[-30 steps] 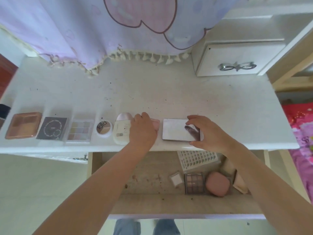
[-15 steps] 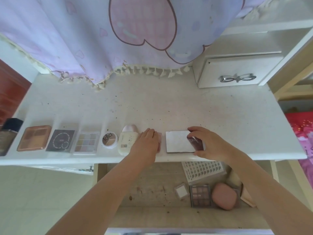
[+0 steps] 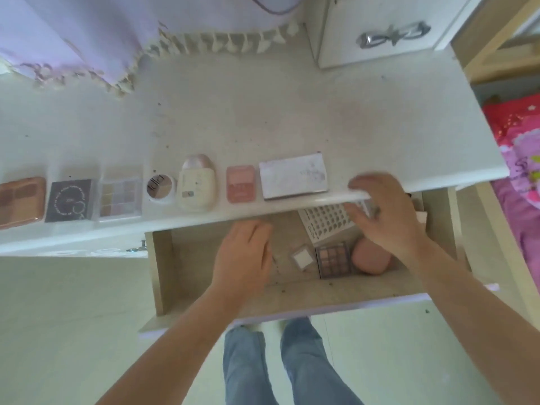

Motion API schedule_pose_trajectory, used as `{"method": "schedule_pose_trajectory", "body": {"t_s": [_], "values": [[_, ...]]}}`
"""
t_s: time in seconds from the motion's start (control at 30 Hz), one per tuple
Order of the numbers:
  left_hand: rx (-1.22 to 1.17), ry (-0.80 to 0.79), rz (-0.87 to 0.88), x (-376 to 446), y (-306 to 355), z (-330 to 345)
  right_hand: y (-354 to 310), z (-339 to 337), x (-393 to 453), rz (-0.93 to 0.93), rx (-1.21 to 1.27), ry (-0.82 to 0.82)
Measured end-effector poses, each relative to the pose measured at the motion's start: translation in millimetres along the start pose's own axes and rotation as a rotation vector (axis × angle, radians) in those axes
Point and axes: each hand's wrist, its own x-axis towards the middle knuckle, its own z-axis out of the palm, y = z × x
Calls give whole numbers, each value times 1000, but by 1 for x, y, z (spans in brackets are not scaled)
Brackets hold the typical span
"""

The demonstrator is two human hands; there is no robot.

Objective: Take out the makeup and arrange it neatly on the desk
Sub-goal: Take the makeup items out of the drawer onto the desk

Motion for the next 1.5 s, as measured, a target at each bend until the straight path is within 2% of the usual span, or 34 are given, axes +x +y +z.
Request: {"method": "schedule_pose_trajectory", "body": {"t_s": [0.03, 0.1, 0.17, 0.23, 0.3, 0.37, 0.47, 0.6, 0.7, 0.83, 1.03, 1.17, 1.23, 1.37, 1.5], "values": [[-47, -142, -58, -10, 5, 12, 4, 4, -19, 33, -7, -66], [-111, -382, -235, -23, 7, 44, 15, 17, -49, 196, 19, -297], [-161, -466, -354, -23, 7, 70, 24, 37, -65, 443, 38, -448], [-142, -493, -376, -11, 8, 88, 32, 57, -66, 596, -80, -471], [-83, -521, -339, 3, 11, 105, 36, 72, -58, 635, -159, -434], [-61, -548, -306, 13, 16, 120, 42, 81, -47, 672, -124, -353], [34, -573, -230, 18, 24, 140, 56, 86, -31, 759, -90, -277], [136, -534, -188, 13, 20, 152, 63, 91, -21, 865, -134, -335], [134, -507, -234, 11, 17, 151, 59, 97, -25, 922, -187, -349], [-117, -454, -402, 14, 8, 137, 53, 104, -29, 1020, -151, -339], [-398, -325, -494, 33, -4, 124, 51, 109, -27, 1058, -148, -338], [-583, -348, -530, 38, -4, 125, 45, 111, -27, 1075, -144, -346], [-609, -321, -533, 36, -3, 125, 42, 112, -27, 1080, -70, -324], [-649, -298, -571, 28, -7, 124, 37, 100, -27, 1087, 376, -124], [-645, -384, -622, 13, -16, 113, 30, 73, -49, 1017, 578, -116]]}}
